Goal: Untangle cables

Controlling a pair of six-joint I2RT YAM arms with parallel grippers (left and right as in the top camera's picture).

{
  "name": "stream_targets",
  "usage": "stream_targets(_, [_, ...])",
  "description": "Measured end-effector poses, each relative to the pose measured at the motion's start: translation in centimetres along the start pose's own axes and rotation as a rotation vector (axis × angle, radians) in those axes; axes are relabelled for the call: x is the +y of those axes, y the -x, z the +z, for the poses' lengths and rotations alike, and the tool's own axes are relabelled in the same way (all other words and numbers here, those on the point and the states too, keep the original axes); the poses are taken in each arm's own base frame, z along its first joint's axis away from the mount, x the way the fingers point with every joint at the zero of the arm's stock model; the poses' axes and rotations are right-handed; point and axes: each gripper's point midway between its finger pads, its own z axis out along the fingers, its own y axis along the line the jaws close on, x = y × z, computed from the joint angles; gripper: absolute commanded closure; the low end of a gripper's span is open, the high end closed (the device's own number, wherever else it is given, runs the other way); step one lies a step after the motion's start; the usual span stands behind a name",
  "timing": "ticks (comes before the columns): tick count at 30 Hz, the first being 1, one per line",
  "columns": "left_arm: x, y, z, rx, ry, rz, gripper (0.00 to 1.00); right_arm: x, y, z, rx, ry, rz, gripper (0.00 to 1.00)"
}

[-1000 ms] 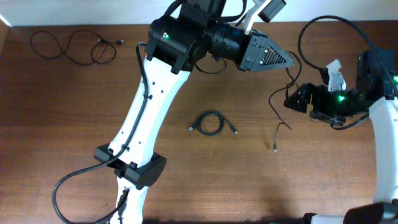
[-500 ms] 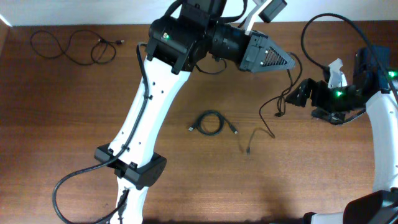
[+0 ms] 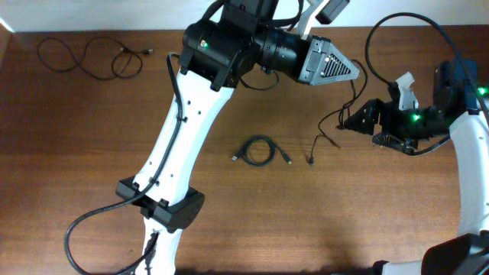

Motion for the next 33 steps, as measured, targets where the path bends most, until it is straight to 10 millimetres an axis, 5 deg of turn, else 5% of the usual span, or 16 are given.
stream_targets(10, [-3.8,-0.9,-0.4,0.061,-0.219,0.024,1.0,-3.2,1.6,0.7,-0.055,-0.144,0.05,0.02])
stream_targets(16, [-4.0,-1.0,-0.6,0.066,-0.233,0.017,1.0,-5.7,1.6,0.6,-0.061,-0.28,0.142,0.02])
stream_targets(26, [3.8,-1.1,-2.0,0.004,0.13,-0.175,1.0,-10.9,1.0,-1.9,-0.171,-0.631,0.447,0.02])
stream_targets(33, [9.0,-1.9,-3.6,-0.024,0.445,-0.246,1.0,-11.9,1.1,-2.8,-0.22,-0.707,0.511,0.02])
